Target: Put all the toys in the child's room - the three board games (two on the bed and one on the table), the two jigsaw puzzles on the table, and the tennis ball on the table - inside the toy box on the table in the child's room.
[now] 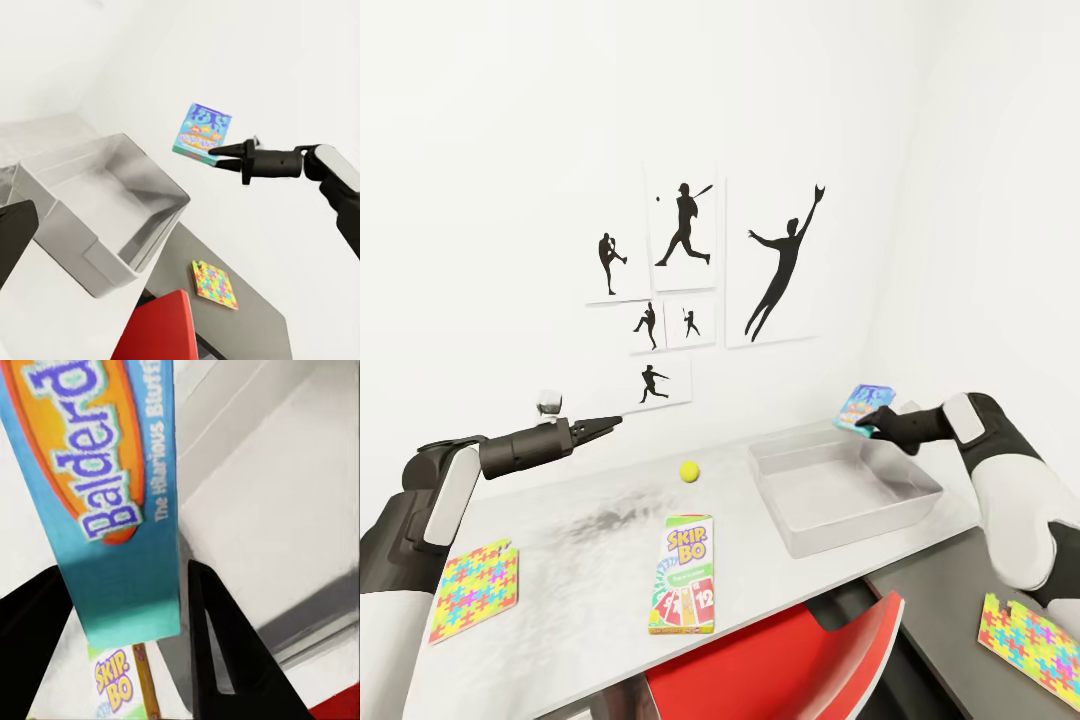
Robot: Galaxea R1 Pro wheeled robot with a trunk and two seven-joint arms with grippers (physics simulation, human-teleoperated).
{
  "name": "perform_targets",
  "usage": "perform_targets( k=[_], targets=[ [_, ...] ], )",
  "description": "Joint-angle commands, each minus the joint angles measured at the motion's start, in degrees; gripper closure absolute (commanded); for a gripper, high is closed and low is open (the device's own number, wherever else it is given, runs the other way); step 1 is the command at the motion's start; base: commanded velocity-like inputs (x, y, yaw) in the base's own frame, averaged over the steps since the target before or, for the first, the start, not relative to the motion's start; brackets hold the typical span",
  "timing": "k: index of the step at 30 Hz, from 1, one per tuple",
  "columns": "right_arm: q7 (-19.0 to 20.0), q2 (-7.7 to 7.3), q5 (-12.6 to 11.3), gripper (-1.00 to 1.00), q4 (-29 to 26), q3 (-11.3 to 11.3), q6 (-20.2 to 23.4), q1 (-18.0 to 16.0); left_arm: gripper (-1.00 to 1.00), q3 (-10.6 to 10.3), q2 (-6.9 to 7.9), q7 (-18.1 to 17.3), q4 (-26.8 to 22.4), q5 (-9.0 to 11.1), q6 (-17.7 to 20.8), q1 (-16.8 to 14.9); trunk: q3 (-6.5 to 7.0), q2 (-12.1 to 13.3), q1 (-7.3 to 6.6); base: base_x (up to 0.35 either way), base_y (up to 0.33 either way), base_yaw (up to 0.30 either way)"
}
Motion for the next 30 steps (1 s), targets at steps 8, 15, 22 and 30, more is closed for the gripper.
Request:
perform_targets(
  k=[8,15,22,30],
  targets=[
    [0.5,-3.06,0.6,1.00,4.0,2.7,0.2,-0.6,-1.00,0.0,-0.03,-0.2,0.0,-0.1,0.2,-0.1,-0.14,-0.1,0.04,0.000,0.000,0.000],
    [0.8,-5.77,0.6,1.00,8.1,7.6,0.2,-0.6,-1.00,0.0,-0.05,-0.2,0.0,-0.1,0.1,-0.1,-0.14,-0.1,0.04,0.000,0.000,0.000],
    [2.4,-6.21,0.6,1.00,9.1,13.1,0.2,-0.6,-1.00,0.0,-0.06,-0.2,0.0,-0.1,0.1,-0.1,-0.14,-0.1,0.04,0.000,0.000,0.000],
    [9.8,-6.39,1.0,1.00,8.7,15.3,0.2,-1.2,-1.00,0.0,-0.07,-0.2,0.0,-0.2,0.1,-0.1,-0.14,-0.1,0.04,0.000,0.000,0.000]
  ],
)
